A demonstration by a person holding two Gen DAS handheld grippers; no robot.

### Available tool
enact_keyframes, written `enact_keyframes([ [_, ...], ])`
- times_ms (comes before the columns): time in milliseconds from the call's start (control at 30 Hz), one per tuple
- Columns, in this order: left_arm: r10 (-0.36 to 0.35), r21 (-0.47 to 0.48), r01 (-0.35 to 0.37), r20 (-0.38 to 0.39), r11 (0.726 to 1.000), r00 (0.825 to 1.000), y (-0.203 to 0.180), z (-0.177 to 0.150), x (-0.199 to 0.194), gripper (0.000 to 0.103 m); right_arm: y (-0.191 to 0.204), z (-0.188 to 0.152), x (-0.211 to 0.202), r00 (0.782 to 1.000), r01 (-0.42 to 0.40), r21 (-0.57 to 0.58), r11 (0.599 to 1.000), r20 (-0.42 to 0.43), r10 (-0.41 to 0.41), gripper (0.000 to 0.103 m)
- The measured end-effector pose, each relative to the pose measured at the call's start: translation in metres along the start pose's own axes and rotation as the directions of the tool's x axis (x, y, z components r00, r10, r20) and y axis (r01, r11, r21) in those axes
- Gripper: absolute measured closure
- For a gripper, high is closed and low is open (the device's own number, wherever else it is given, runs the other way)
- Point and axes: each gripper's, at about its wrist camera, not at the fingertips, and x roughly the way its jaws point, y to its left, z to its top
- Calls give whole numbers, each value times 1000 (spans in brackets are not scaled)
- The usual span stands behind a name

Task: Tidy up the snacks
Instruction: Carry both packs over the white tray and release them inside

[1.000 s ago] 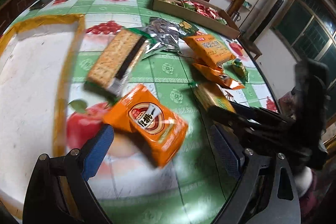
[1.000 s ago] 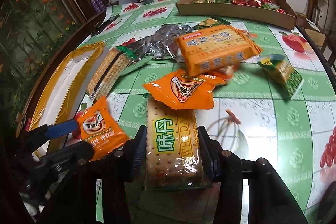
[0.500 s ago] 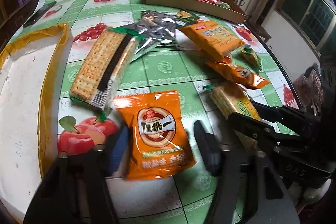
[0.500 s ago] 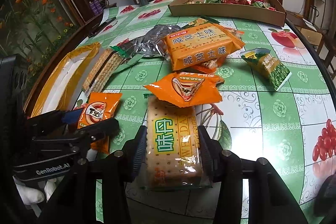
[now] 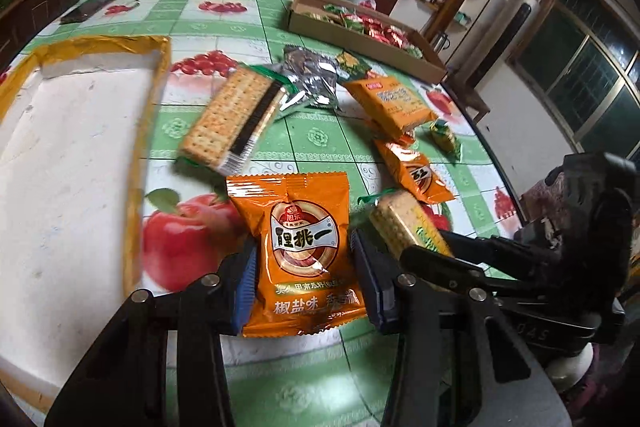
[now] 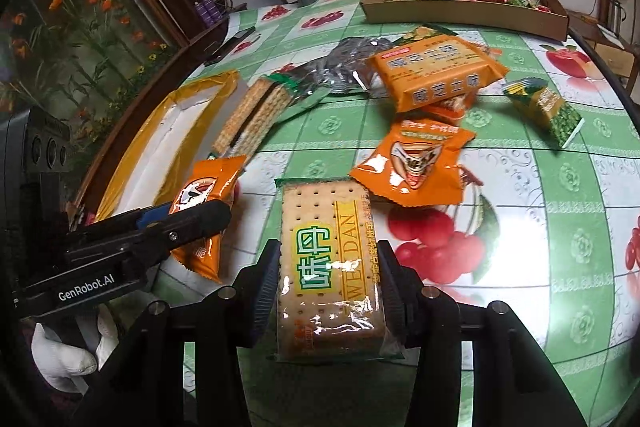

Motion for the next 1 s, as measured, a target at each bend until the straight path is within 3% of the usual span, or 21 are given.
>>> enact_keyframes([
  [167, 7, -42, -4, 68, 999, 998, 20, 3, -30, 61, 21, -1, -8, 1000, -14, -44, 999, 17, 15, 55],
  [533, 171, -213, -133, 173, 968, 970, 102, -1, -76, 61, 98, 18, 4, 994, -107, -168, 980, -19, 105, 55],
  [633, 240, -238, -194, 180, 952, 954, 119, -5, -81, 60, 129, 23, 16, 990, -144, -211, 967, -45, 137, 55],
  [733, 339, -246, -291, 182, 925, 923, 133, -9, -85, 60, 159, 26, 31, 989, -146, -269, 952, -57, 136, 55],
  [833, 393, -265, -341, 177, 902, 902, 149, -13, -87, 60, 181, 30, 52, 988, -151, -295, 943, -81, 133, 55],
  [1000, 435, -281, -382, 155, 880, 887, 171, -18, -83, 60, 205, 36, 79, 989, -141, -321, 936, -94, 117, 55],
])
